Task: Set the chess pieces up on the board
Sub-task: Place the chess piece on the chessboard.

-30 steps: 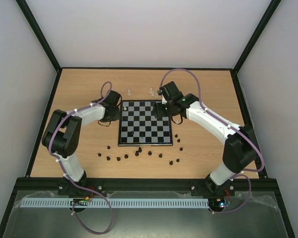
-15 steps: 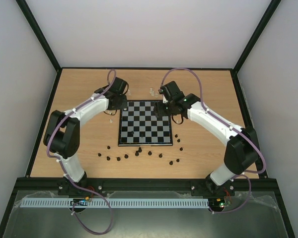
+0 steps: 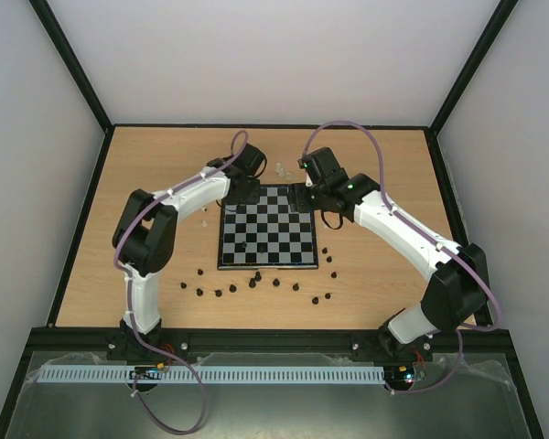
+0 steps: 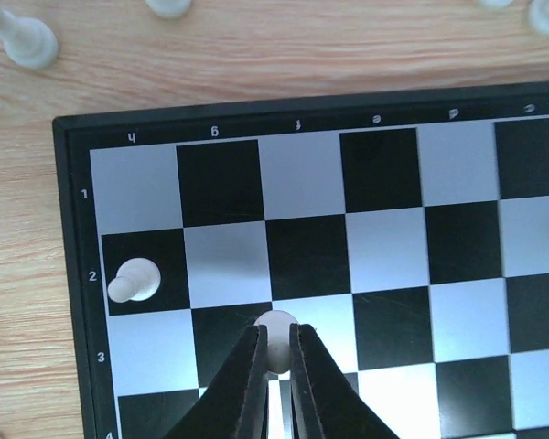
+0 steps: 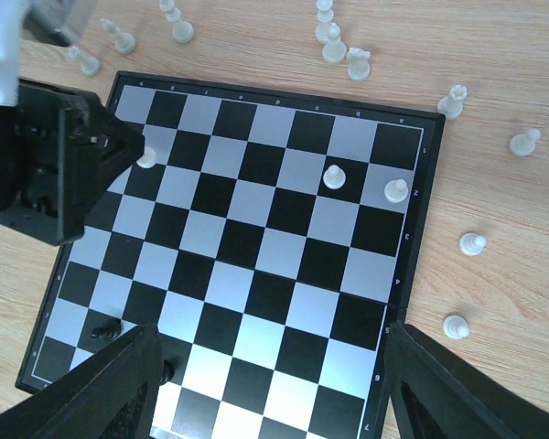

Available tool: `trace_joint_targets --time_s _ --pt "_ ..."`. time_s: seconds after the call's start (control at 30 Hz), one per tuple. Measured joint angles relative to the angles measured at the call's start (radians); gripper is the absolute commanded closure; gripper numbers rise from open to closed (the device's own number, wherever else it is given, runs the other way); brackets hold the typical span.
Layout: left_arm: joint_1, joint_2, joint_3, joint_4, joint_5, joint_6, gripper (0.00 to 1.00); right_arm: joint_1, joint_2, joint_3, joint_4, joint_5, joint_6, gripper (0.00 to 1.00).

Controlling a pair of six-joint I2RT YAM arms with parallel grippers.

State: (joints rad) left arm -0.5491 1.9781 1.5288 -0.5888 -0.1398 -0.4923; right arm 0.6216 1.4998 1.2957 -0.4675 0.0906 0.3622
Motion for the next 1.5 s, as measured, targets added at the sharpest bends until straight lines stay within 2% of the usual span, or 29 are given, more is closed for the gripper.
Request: trace_joint_targets --time_s 0.57,1.13,1.2,1.33,1.5 --pt "0.064 0.101 0.077 -0.027 -0.005 0.021 0.92 0.0 0.0 -0.003 0.0 -0.002 0.001 0.33" --pt "0.055 0.122 0.075 -0.026 0.003 0.032 0.91 0.0 0.007 -0.004 0.0 -0.008 0.001 0.33" --pt "0.055 0.122 0.075 -0.025 0.002 0.033 0.86 0.0 0.007 -0.004 0.0 -0.008 0.001 0.33" --pt "0.055 0.122 0.073 -0.023 0.003 0.033 0.71 0.0 0.007 -0.004 0.0 -0.011 0.001 0.33" --pt "0.055 0.122 0.072 -0.023 0.004 0.034 0.62 0.0 0.007 -0.006 0.001 -0.012 0.001 0.33"
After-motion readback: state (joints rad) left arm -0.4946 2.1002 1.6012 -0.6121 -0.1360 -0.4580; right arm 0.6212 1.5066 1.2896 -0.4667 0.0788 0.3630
